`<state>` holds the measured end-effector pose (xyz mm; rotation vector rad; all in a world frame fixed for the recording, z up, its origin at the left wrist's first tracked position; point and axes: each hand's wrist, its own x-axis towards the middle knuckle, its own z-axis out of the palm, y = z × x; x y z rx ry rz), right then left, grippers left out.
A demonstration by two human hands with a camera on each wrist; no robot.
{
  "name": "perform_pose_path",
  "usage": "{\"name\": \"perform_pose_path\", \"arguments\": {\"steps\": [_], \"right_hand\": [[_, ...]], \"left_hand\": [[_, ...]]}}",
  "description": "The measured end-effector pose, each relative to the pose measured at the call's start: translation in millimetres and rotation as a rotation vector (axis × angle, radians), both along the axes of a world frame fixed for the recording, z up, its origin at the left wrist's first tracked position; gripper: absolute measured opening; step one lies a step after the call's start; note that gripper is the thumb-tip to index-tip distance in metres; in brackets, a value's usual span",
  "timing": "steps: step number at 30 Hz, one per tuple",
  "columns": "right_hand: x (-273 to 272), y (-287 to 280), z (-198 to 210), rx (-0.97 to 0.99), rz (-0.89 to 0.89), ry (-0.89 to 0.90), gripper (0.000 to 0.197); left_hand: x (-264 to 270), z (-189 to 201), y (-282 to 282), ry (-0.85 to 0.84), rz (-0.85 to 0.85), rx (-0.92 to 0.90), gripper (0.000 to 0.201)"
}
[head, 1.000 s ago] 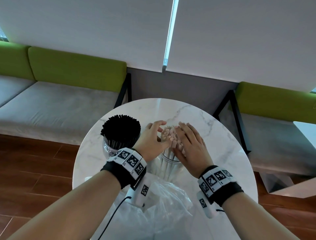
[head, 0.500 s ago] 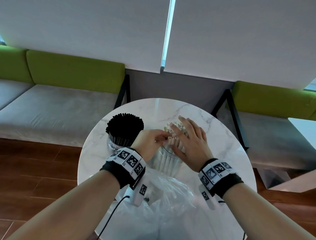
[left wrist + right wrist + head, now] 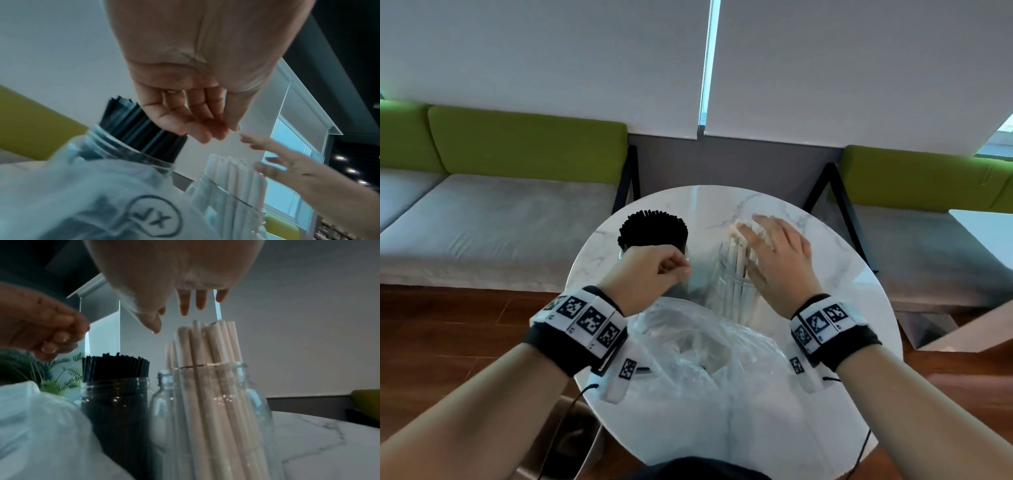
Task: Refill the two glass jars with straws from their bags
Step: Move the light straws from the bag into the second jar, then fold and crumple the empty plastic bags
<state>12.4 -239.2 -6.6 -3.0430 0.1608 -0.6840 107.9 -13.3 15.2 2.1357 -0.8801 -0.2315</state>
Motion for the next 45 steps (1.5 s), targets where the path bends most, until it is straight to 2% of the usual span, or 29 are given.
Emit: {"name": "perform_pose_path", "arguments": {"steps": [2,4,5,7,9,10,12,14,18,21,26,28,31,37,40,42,44,45], "right_hand": [[-14,11,-1,0.112,0.071,-0.134,0.034],[-32,16,-11,0.267,0.075,-0.14,0.018],[-40,16,-18,0.344,0.018,-0.072,0.014],[-56,13,-34,0.397,-0.166,0.2,0.018],[-69,10,-49,0.385,-0.293,0.499,0.032],[-74,10,-54,0.407,-0.331,0.611,0.041],[-80,11,-64,0.492,-0.374,0.728,0.053],[-83,14,-70,0.562,-0.388,0.717,0.047],[-89,16,-74,0.624,-0.407,0.495,0.006],[-95,12,-74,0.652,-0.431,0.432,0.007],[-106,0,-72,0.632,-0.44,0.358,0.007],[-110,-6,-70,0.633,-0.444,0.344,0.007],[-112,-16,-68,0.623,-0.454,0.334,0.007],[-117,-40,-63,0.571,-0.378,0.289,0.007],[-115,-57,-61,0.595,-0.345,0.311,0.006],[-115,-63,-56,0.625,-0.337,0.245,0.005],[-116,-56,-47,0.574,-0.274,0.063,0.027],[-116,-45,-38,0.536,-0.183,-0.012,0.037]], "left_hand": [[3,0,22,-0.123,0.077,0.116,0.009],[9,-3,42,-0.153,0.138,0.321,0.022],[11,-6,50,-0.125,0.146,0.454,0.029],[14,-13,60,-0.031,0.108,0.685,0.042],[13,-21,61,0.095,0.065,0.743,0.046],[11,-23,60,0.185,0.054,0.712,0.045],[4,-25,56,0.445,0.053,0.59,0.035],[-4,-25,53,0.613,0.072,0.491,0.024],[-4,-33,51,0.476,0.128,0.436,0.019],[-4,-32,49,0.48,0.148,0.379,0.019],[-12,-20,37,0.772,0.224,0.151,0.02],[-15,-16,31,0.831,0.226,0.099,0.016],[-18,-15,21,0.693,0.182,0.132,0.005],[-25,-11,6,0.183,0.187,0.236,0.015],[-33,-4,-2,0.12,0.228,0.209,0.014],[-37,4,-8,0.049,0.251,0.258,0.009],[-43,13,-15,-0.019,0.27,0.314,0.007],[-47,17,-19,-0.032,0.279,0.325,0.008]]}}
